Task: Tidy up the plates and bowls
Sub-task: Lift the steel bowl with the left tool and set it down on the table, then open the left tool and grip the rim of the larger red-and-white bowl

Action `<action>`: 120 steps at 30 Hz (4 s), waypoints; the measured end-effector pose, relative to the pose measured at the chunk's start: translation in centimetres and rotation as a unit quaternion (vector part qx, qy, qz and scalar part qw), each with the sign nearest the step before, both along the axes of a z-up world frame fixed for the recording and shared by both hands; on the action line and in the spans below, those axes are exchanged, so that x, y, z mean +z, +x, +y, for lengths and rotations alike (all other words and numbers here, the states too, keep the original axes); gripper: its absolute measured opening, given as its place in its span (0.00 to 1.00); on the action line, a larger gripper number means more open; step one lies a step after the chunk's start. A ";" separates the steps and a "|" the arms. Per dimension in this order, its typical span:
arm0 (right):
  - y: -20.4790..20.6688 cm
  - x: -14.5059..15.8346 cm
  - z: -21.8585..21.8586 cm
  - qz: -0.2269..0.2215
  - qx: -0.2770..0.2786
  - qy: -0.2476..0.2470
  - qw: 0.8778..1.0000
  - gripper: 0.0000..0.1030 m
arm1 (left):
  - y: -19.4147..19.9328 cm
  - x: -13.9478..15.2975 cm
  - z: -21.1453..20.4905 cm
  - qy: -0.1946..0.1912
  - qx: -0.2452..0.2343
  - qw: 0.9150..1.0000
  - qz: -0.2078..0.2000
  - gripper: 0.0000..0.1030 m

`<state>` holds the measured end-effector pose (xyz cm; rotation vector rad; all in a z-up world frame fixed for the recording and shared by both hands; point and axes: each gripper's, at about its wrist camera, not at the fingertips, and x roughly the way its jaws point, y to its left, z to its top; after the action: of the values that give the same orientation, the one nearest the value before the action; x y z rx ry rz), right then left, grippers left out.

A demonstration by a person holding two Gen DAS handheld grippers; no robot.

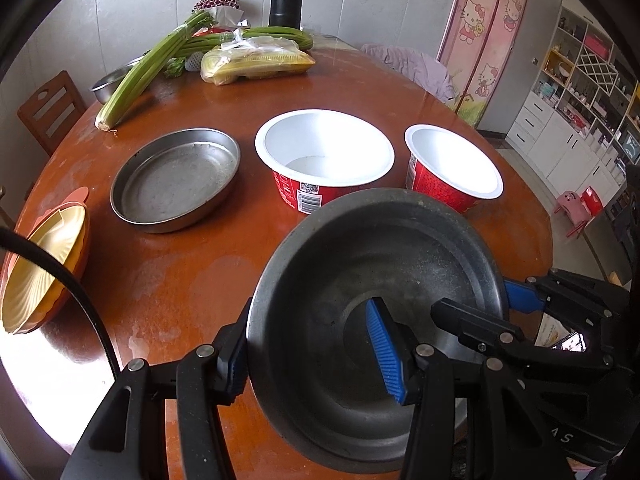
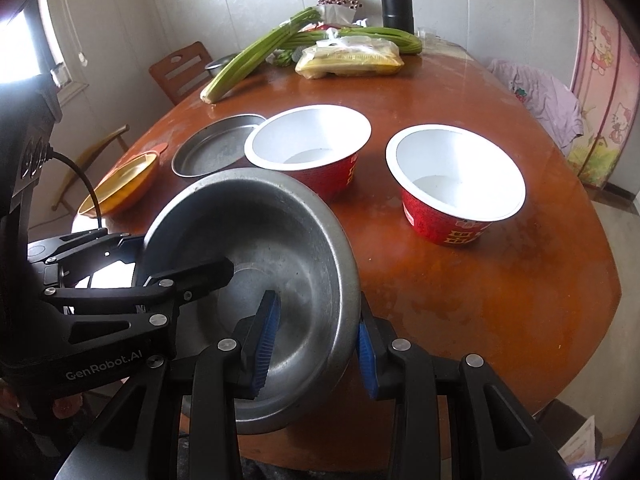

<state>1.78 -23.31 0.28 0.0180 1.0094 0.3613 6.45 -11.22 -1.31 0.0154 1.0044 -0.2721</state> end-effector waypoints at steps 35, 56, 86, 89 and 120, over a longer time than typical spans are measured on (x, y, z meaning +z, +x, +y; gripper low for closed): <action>1.1 -1.2 -0.3 0.024 -0.012 0.001 1.000 0.38 | 0.9 -1.4 0.0 0.004 -0.003 1.000 0.014 0.52; 0.9 0.6 -1.7 0.011 -0.035 0.025 0.999 0.39 | 0.1 1.0 2.9 -0.016 0.027 0.999 -0.019 0.54; 7.6 2.3 1.2 0.013 -0.038 0.058 0.997 0.39 | 9.0 4.7 3.5 -0.003 0.027 0.999 -0.047 0.55; 8.7 1.5 1.0 0.029 -0.046 0.059 0.997 0.39 | 10.3 4.0 3.0 0.001 0.022 0.999 -0.035 0.55; 13.3 -0.6 2.7 0.028 -0.027 -0.003 0.999 0.39 | 14.8 0.3 0.9 -0.008 -0.008 1.000 0.025 0.30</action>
<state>15.09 -20.56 -0.36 0.0503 1.0628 0.3100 21.22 -10.31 -1.04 0.0018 1.0527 -0.2973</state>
